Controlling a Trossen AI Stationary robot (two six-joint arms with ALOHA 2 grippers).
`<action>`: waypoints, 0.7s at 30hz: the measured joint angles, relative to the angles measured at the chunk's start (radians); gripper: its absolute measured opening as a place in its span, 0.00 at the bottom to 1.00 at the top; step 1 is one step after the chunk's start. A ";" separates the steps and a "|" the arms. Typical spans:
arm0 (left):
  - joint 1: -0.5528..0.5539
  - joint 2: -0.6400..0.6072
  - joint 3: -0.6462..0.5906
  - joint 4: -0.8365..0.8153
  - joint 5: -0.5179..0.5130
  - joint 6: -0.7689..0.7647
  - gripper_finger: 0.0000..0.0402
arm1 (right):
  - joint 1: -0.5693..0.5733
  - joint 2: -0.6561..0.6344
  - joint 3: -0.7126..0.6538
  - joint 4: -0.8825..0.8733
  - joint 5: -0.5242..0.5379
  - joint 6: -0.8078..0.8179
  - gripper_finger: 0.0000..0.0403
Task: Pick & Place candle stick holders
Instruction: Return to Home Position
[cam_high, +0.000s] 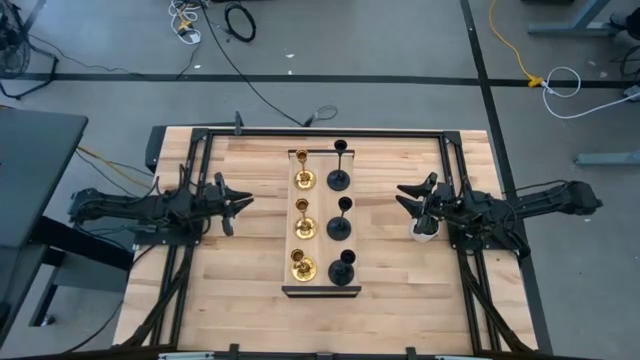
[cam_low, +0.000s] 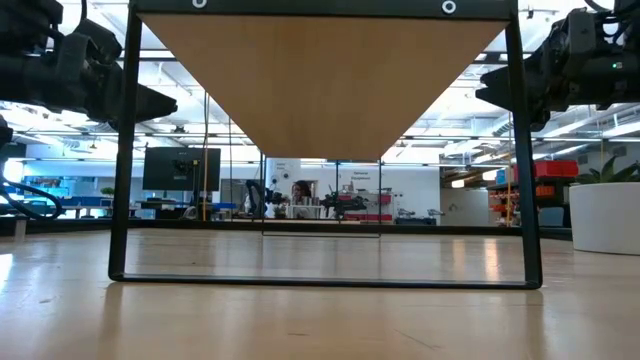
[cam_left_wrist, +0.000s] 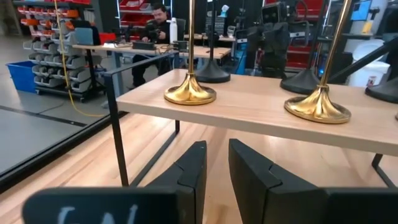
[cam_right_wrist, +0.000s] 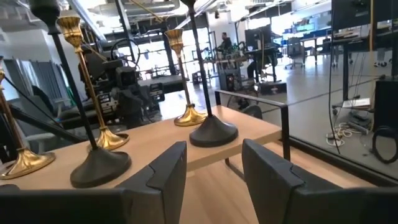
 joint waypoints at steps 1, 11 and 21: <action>0.000 0.000 0.000 0.000 0.000 0.000 0.18 | 0.000 0.000 0.000 0.000 0.000 0.000 0.38; -0.001 -0.028 0.000 -0.010 0.000 0.001 0.18 | 0.000 -0.095 0.000 -0.044 -0.002 0.000 0.38; 0.001 -0.136 -0.001 0.013 0.000 0.001 0.18 | 0.000 -0.331 0.000 -0.061 0.008 0.000 0.38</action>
